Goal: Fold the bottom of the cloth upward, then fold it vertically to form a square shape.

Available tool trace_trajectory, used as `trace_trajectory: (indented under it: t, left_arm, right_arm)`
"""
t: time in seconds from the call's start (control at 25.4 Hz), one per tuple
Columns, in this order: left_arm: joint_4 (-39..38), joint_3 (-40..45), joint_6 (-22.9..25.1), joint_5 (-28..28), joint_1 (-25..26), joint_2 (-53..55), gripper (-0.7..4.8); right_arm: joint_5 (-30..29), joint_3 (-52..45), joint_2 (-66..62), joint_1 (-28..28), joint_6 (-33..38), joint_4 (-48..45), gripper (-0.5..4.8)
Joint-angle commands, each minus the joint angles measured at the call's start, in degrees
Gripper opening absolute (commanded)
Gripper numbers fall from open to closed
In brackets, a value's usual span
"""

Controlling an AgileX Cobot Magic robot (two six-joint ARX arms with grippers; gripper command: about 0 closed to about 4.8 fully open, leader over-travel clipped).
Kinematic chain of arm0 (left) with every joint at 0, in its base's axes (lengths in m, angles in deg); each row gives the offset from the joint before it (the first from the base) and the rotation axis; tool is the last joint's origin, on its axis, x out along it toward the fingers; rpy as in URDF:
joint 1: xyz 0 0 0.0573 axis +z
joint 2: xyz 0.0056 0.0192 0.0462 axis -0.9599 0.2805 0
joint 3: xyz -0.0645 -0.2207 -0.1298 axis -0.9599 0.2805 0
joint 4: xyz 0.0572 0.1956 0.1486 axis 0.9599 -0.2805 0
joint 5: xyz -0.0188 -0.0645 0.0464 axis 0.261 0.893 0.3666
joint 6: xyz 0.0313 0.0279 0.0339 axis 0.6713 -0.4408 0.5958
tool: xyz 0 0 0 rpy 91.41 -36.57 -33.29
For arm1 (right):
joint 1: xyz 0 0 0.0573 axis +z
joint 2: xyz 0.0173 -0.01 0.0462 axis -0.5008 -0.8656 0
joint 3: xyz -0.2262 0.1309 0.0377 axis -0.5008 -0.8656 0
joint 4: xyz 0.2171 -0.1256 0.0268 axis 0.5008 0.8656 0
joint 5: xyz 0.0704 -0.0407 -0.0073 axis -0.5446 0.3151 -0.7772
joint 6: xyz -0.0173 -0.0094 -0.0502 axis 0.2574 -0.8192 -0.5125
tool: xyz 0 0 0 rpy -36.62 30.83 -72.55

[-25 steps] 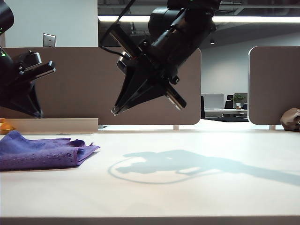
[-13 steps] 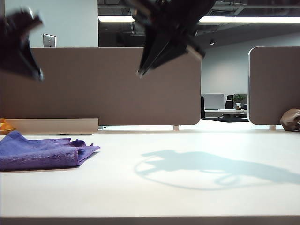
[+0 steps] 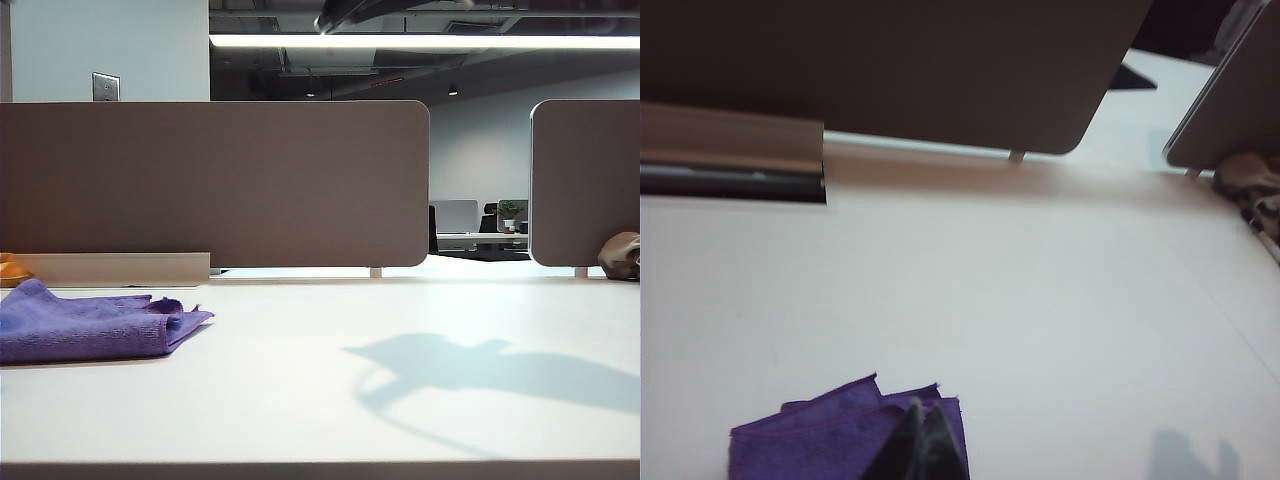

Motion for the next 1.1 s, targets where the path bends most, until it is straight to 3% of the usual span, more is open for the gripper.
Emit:
trace_trajectory:
  t: [0.04,0.31,0.79,1.1]
  left_arm:
    - [0.5,1.5,0.0,-2.0,0.0,-6.2,-0.05]
    - [-3.3,3.6,-0.6,-3.4,0.0,-16.9,-0.05]
    - [-15.5,5.2,-0.6,-6.4,0.0,-33.3,-0.05]
    - [-15.3,13.6,-0.6,-5.8,0.0,-35.3,-0.05]
  right_arm:
    - [2.9,-4.4,4.8,1.8,-1.5,-9.3,-0.01]
    - [7.6,-8.9,10.3,3.4,-3.0,-15.0,-0.01]
    - [15.2,-19.0,20.5,12.3,-6.1,-22.8,-0.01]
    - [17.2,-25.7,26.7,12.6,-6.1,-22.6,-0.01]
